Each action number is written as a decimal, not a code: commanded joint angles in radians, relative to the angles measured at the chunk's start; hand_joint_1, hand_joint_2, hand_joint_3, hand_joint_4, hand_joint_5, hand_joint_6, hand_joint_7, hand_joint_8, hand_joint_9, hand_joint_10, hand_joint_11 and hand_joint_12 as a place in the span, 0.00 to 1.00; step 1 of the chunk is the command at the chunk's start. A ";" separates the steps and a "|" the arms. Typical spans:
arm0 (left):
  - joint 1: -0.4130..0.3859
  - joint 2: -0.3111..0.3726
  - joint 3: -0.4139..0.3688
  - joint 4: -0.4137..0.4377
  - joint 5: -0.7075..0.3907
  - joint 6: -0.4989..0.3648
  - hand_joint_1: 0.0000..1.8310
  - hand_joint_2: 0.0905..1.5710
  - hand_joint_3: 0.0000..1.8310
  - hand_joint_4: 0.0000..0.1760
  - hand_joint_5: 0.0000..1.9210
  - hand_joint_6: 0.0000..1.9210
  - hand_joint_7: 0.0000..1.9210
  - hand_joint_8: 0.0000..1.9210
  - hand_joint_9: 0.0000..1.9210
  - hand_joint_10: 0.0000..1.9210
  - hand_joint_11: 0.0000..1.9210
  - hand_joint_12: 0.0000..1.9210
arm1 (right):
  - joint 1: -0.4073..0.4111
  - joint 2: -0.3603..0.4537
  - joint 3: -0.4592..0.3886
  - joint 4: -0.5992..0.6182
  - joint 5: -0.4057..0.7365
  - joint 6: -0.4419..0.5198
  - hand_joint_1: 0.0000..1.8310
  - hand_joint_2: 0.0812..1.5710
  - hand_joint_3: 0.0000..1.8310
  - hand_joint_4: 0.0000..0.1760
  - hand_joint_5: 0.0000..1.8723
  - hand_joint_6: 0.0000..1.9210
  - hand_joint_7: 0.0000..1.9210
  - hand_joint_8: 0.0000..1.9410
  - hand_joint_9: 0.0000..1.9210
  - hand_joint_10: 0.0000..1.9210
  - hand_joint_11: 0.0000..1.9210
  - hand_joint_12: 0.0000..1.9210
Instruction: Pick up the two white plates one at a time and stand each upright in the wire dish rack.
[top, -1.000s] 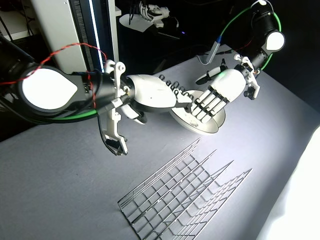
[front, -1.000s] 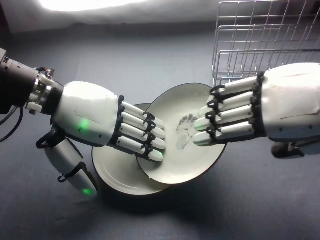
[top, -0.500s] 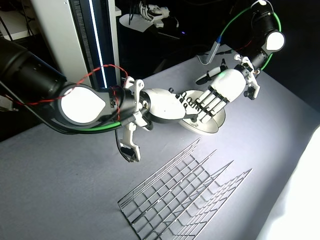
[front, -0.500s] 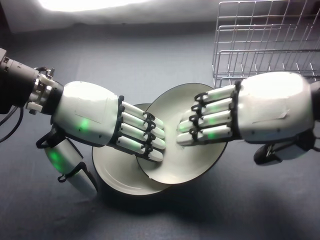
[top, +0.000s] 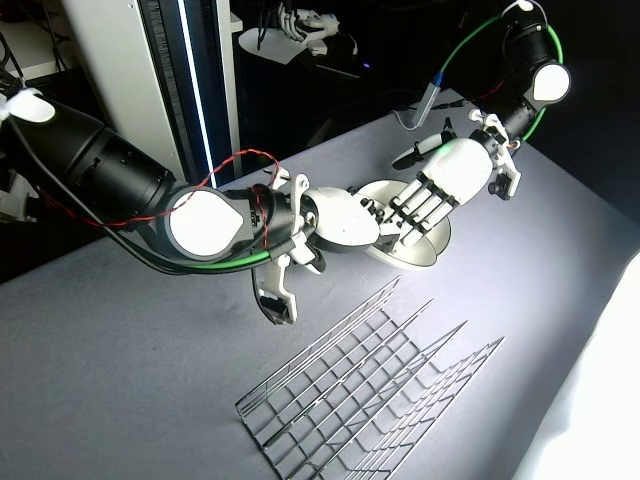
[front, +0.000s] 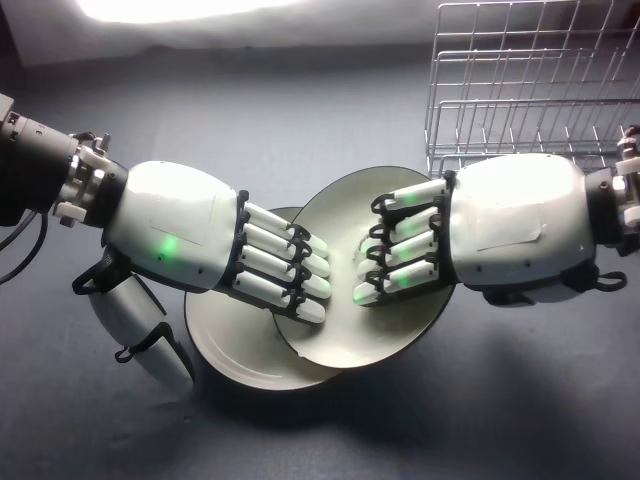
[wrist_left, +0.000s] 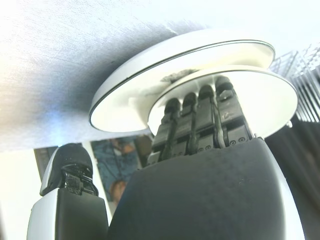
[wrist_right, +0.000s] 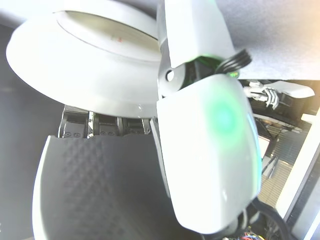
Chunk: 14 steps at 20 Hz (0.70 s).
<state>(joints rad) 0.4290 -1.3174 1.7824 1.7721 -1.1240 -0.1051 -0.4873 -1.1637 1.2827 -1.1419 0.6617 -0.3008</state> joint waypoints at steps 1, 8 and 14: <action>0.002 -0.007 0.002 -0.027 0.008 -0.003 0.00 0.69 0.00 0.00 0.01 0.00 0.00 0.00 0.00 0.00 0.00 0.00 | 0.002 -0.002 0.005 0.044 0.051 -0.002 0.80 0.64 0.01 0.00 0.18 0.00 0.19 0.00 0.20 0.01 0.02 0.57; 0.002 -0.007 0.008 -0.035 0.007 -0.003 0.00 0.70 0.00 0.00 0.02 0.00 0.01 0.00 0.00 0.00 0.00 0.00 | -0.004 -0.035 0.030 0.044 0.028 -0.003 0.79 0.61 0.00 0.00 0.35 0.01 0.37 0.00 0.36 0.01 0.16 0.54; 0.004 -0.007 0.013 -0.039 0.006 -0.003 0.00 0.69 0.00 0.00 0.02 0.00 0.01 0.00 0.00 0.00 0.00 0.00 | -0.012 -0.064 0.063 0.044 0.009 -0.005 0.75 0.67 0.00 0.00 0.53 0.54 0.56 0.39 0.50 0.52 0.43 0.62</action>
<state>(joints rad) 0.4290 -1.3197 1.7912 1.7683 -1.1248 -0.1059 -0.4904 -1.2343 1.3380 -1.0981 0.6975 -0.3050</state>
